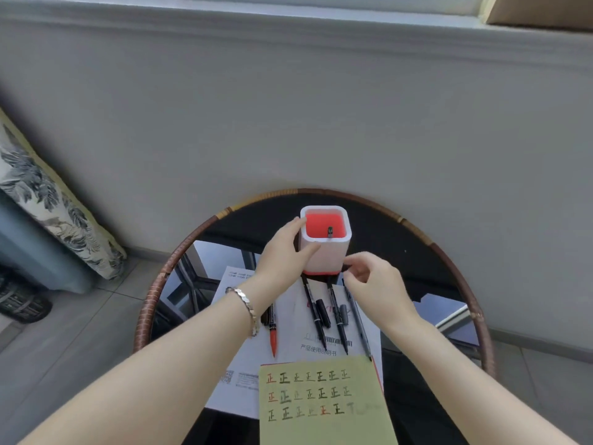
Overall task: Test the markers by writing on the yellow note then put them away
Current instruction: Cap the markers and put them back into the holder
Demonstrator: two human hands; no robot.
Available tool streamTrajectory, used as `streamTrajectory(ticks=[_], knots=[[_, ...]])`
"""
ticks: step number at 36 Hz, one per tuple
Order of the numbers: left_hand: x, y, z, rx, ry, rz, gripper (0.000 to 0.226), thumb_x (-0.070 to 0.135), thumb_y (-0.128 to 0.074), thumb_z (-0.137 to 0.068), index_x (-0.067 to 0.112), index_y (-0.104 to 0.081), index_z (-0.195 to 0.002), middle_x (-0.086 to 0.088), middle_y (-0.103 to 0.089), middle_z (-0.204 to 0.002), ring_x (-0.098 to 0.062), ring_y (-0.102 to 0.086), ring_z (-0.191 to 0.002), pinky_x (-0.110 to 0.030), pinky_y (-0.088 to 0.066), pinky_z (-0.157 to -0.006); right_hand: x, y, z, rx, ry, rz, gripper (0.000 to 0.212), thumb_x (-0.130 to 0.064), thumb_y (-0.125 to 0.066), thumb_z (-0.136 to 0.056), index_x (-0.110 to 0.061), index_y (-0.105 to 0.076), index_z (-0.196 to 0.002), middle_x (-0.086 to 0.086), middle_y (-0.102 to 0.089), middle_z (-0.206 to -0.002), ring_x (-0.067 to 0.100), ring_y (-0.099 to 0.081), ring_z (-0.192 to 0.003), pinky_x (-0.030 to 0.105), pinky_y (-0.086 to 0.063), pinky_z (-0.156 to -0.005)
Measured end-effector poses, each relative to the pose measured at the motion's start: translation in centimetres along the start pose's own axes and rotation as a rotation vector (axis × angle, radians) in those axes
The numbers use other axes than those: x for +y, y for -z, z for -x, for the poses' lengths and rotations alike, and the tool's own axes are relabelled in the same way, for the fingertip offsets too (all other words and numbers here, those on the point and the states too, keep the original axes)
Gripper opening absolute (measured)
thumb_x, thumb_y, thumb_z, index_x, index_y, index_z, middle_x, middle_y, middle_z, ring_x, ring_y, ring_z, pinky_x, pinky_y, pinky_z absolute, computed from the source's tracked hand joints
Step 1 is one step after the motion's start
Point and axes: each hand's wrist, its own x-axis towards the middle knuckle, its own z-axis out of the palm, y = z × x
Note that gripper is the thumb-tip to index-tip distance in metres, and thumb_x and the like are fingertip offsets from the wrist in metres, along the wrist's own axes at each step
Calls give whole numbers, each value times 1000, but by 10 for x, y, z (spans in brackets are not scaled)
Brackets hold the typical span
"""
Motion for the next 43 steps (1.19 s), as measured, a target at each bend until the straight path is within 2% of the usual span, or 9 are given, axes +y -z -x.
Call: streamTrajectory(ticks=[2,8,16,20,23,28,34,38,43], knots=[[-6,7,6,18,13,-1,56,22,-59,-89,27,-35,-140,8,-37,-145,-11,-39,-129,-32,-37,-100,-1,-7,12,-89,-11,33,24,-11,-52,-88,-18,-63,-108,-11,-60,-87,1,-56,-79,12,-45,-67],[-40,41,45,-4,96,-157,38,12,-51,-92,26,-49,-127,9,-53,-127,-5,-47,-113,-22,-38,-88,-18,-45,23,-301,-25,161,26,-18,-49,-89,-19,-57,-114,-4,-60,-94,13,-58,-82,25,-48,-67],[-69,56,82,-52,196,-357,45,17,-54,-91,31,-44,-132,6,-48,-134,-10,-45,-121,-21,-37,-87,-39,-102,10,-388,-131,379,20,-9,-53,-86,-9,-41,-102,11,-57,-97,32,-56,-96,28,-33,-52],[-72,51,84,-61,188,-388,45,19,-55,-90,32,-45,-131,7,-47,-136,-11,-44,-123,-23,-38,-91,-38,-114,12,-338,-205,368,34,-6,-54,-84,-4,-40,-115,17,-58,-112,34,-57,-103,30,-37,-65],[-77,48,84,-78,151,-430,44,21,-59,-88,31,-49,-129,8,-50,-132,-11,-42,-124,-27,-38,-95,-39,-112,13,-324,-265,294,50,-9,-61,-81,-1,-36,-124,17,-57,-115,32,-58,-105,31,-41,-68],[-81,46,82,-127,20,-565,24,28,-55,-90,30,-60,-113,13,-54,-116,-10,-42,-110,-24,-37,-85,-45,-80,23,-315,-323,-9,43,-19,-63,-78,-7,-53,-118,11,-62,-111,21,-61,-94,31,-50,-75],[-81,47,89,-124,-100,-713,16,36,-50,-92,24,-58,-100,11,-55,-102,-11,-45,-96,-24,-38,-82,-46,-36,45,-263,-221,-271,14,-19,-58,-81,-10,-62,-91,-5,-56,-67,11,-48,-58,25,-40,-56],[-55,43,106,47,38,-290,6,22,-58,-90,23,-56,-96,10,-55,-92,-8,-49,-89,-14,-38,-72,-41,-13,61,-177,-198,-470,7,-10,-57,-82,-14,-61,-87,-9,-58,-55,2,-51,-48,18,-42,-52],[-7,36,120,90,282,492,34,13,-53,-92,40,-50,-113,0,-63,-98,-12,-61,-92,-25,-45,-80,-34,1,78,-7,-239,-770,9,3,-55,-84,-6,-56,-86,3,-65,-61,14,-64,-60,22,-53,-57]])
